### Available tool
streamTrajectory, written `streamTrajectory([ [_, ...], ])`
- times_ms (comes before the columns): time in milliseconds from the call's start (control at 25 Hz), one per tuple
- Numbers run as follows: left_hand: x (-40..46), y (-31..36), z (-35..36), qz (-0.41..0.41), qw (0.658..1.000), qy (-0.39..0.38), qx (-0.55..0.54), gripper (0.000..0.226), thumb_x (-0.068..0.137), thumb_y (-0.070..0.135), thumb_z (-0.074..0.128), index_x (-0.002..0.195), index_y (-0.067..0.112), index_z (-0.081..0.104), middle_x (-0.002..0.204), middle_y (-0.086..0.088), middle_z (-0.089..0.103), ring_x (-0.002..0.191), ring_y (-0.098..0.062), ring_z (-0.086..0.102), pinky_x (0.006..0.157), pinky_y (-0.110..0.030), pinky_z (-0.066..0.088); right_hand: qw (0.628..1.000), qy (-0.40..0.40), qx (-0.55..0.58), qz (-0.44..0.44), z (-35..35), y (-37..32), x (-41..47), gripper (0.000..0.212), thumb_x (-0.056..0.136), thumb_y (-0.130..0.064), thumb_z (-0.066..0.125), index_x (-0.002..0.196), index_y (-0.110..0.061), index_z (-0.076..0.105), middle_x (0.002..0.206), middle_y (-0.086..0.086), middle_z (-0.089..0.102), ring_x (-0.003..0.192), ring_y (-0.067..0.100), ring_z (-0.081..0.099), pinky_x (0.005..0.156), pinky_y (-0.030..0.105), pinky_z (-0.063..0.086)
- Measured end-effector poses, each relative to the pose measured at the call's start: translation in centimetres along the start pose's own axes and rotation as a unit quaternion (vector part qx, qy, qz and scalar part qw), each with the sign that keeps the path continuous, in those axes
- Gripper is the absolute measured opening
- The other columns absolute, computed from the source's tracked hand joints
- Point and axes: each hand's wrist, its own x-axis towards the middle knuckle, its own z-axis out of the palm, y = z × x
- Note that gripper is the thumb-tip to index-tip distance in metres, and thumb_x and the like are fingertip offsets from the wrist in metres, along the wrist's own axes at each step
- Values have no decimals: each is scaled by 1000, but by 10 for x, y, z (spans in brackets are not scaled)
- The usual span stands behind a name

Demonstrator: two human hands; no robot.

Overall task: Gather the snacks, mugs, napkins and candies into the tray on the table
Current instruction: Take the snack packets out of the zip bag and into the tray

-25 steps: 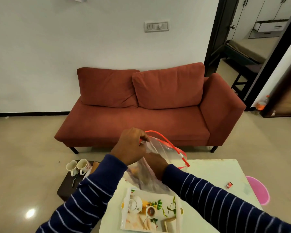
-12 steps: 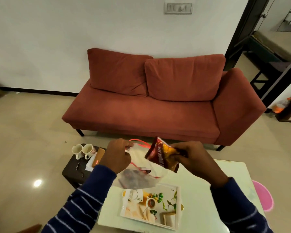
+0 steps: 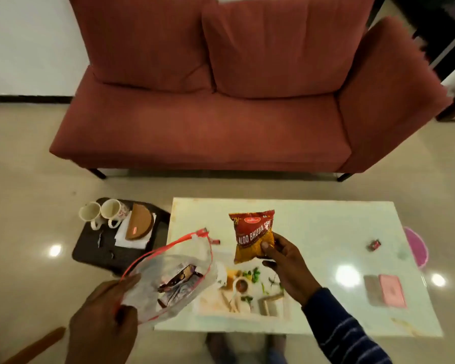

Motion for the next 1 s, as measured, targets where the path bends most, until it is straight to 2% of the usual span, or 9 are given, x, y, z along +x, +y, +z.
streamTrajectory([
  [160,-12,-46,42,-28,999,-17,-4,54,65,30,38,106,28,73,95,4,67,74,-7,55,65,-12,40,997,36,-10,72,14,121,70,25,90,-16,68,115,-12,69,103,10,74,89,28,65,76,37,53],
  [280,-22,-74,80,-33,998,-51,13,52,68,22,43,111,29,70,99,8,62,69,4,54,65,-10,38,990,57,-33,126,32,204,115,16,90,-13,68,105,-9,69,85,8,68,71,22,58,61,32,49],
  [360,-30,-92,101,-36,997,-67,31,53,70,20,43,116,28,68,103,10,56,81,-4,55,72,-10,36,987,74,-23,144,46,245,141,20,88,-11,68,108,-9,69,92,8,72,75,19,65,63,30,54],
  [440,-38,-115,119,-49,996,-77,19,54,73,25,37,120,29,64,108,7,57,93,-16,56,91,-29,44,986,84,-9,145,58,273,165,24,87,-14,69,111,-11,68,101,8,73,84,19,67,68,31,55],
  [520,-45,-134,134,-55,994,-97,14,56,71,30,34,121,34,59,114,-2,60,100,-26,58,93,-53,48,985,95,-12,142,63,295,183,27,89,-16,67,115,-10,66,101,7,72,84,18,65,66,28,53],
  [640,-50,-149,146,-66,992,-100,33,57,69,31,34,119,47,56,123,1,58,104,-19,52,90,-59,49,981,133,-33,138,68,316,200,29,87,-16,69,115,-9,63,100,5,70,87,19,64,65,28,55],
  [800,-47,-139,147,-66,991,-113,18,62,70,30,37,128,36,57,118,4,57,100,-6,45,92,-45,48,952,232,-182,86,69,306,189,48,82,-27,74,124,-16,54,117,2,60,104,16,58,88,31,50],
  [920,-42,-120,143,-57,990,-126,38,58,70,16,47,126,17,63,111,-8,63,89,-13,49,84,-19,39,941,277,-182,-67,83,244,145,35,87,-21,69,120,-12,58,108,4,64,92,9,62,78,28,56],
  [1000,-44,-110,141,-69,987,-143,27,58,69,12,53,127,14,63,111,-8,64,75,-14,52,69,-12,40,957,193,-143,-162,96,189,93,15,90,-16,64,103,-7,65,90,7,71,81,15,68,69,28,57],
])
